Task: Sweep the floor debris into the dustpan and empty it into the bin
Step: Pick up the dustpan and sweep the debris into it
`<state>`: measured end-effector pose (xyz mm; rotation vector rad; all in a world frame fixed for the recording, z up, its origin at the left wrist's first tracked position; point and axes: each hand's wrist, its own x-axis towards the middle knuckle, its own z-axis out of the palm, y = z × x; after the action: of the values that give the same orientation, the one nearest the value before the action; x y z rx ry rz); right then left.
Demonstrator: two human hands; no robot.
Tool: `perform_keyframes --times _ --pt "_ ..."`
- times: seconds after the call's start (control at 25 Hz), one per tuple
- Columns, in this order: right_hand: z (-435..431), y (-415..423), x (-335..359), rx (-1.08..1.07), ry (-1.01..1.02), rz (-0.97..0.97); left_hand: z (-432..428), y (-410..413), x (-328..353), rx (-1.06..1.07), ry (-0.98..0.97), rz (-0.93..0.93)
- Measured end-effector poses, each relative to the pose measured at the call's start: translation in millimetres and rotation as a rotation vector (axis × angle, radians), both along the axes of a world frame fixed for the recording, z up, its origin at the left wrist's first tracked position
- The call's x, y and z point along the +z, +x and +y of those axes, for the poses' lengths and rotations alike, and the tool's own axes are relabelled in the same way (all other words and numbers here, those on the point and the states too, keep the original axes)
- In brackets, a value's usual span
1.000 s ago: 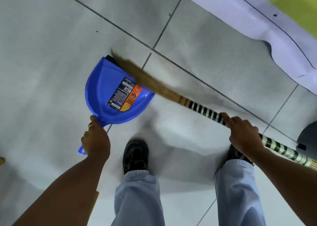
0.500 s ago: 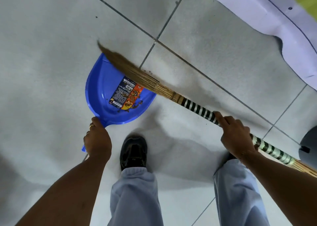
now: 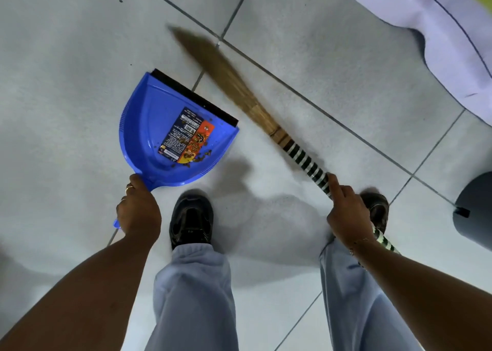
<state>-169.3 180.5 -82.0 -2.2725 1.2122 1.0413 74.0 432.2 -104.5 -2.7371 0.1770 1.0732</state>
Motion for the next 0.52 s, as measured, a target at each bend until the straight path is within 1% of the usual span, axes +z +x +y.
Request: perform_keyframes --times 0.08,0.2,0.28,0.36,0.52 --pt "3.0 -1.8 -1.8 -0.009 0.025 0.003 -3.4 -3.8 0.7 0.011 -0.004 -0.002" --pt "7.7 -3.4 4.9 0.055 0.086 -0.049 -9.2 -8.2 5.1 0.056 -0.015 0.012" --pt "5.7 -3.4 14.0 0.014 0.063 -0.092 -16.7 -12.3 14.4 0.079 -0.037 0.025" --pt "1.8 -3.3 25.5 -0.031 0.021 -0.156 -31.4 -17.9 27.9 0.090 -0.075 0.042" --pt "-8.9 10.4 62.9 -0.070 -0.010 -0.339 -78.9 -27.7 79.5 0.092 -0.128 0.058"
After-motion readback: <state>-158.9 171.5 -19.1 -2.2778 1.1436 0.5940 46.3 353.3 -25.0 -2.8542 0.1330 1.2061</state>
